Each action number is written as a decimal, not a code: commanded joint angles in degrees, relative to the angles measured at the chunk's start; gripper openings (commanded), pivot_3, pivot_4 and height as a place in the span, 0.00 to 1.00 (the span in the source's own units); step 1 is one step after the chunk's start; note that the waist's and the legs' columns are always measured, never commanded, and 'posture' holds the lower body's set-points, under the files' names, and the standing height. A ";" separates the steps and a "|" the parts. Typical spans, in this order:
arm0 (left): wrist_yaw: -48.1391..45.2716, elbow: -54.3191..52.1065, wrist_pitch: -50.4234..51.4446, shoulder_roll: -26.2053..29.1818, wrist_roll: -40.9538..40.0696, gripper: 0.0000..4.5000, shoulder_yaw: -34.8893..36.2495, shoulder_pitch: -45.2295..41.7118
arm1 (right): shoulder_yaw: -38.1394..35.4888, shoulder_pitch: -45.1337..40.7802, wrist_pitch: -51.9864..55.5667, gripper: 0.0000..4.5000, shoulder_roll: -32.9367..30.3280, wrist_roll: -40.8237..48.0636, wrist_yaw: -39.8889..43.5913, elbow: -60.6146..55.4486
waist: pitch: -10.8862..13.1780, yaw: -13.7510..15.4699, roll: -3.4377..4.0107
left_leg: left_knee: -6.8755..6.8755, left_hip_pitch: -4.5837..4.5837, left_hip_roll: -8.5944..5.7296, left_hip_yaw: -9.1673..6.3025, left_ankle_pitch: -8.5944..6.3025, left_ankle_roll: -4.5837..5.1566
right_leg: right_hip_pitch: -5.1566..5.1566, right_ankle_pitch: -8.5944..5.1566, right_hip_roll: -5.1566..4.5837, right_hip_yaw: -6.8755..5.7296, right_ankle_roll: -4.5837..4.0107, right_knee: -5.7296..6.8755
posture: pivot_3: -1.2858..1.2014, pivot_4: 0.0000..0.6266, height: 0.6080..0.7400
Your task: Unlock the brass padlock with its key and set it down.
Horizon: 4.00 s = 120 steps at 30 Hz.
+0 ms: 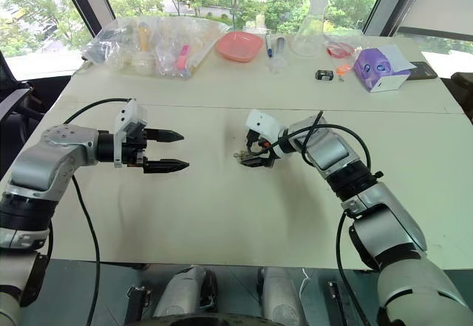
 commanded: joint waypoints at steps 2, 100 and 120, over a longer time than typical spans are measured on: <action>1.93 -4.05 1.11 0.44 -1.42 0.99 2.81 1.47 | -0.78 -1.49 -3.12 0.92 1.53 -2.39 2.65 2.36 | 0.00 -0.10 0.00 | 0.00 0.03 0.01 -0.04 0.00 -0.01 | 0.01 0.00 0.02 0.00 0.00 0.02 | 0.52 0.24 0.95; -9.75 34.31 -0.18 -19.82 -0.30 0.03 2.48 -27.18 | -9.86 5.79 -14.23 0.15 3.00 -21.51 -12.15 -36.30 | 0.00 -0.14 0.00 | -0.01 0.08 -0.02 0.05 0.10 -0.17 | 0.04 0.00 0.05 -0.04 0.01 0.08 | 0.52 0.24 0.95; -8.43 30.51 2.77 -19.71 -2.67 0.01 5.45 -25.88 | -24.98 10.81 11.78 0.99 11.16 -9.43 -18.09 -50.78 | 0.00 -0.02 0.00 | -0.02 0.07 -0.01 -0.07 0.10 -0.18 | 0.03 0.00 0.05 -0.05 0.01 0.12 | 0.52 0.24 0.95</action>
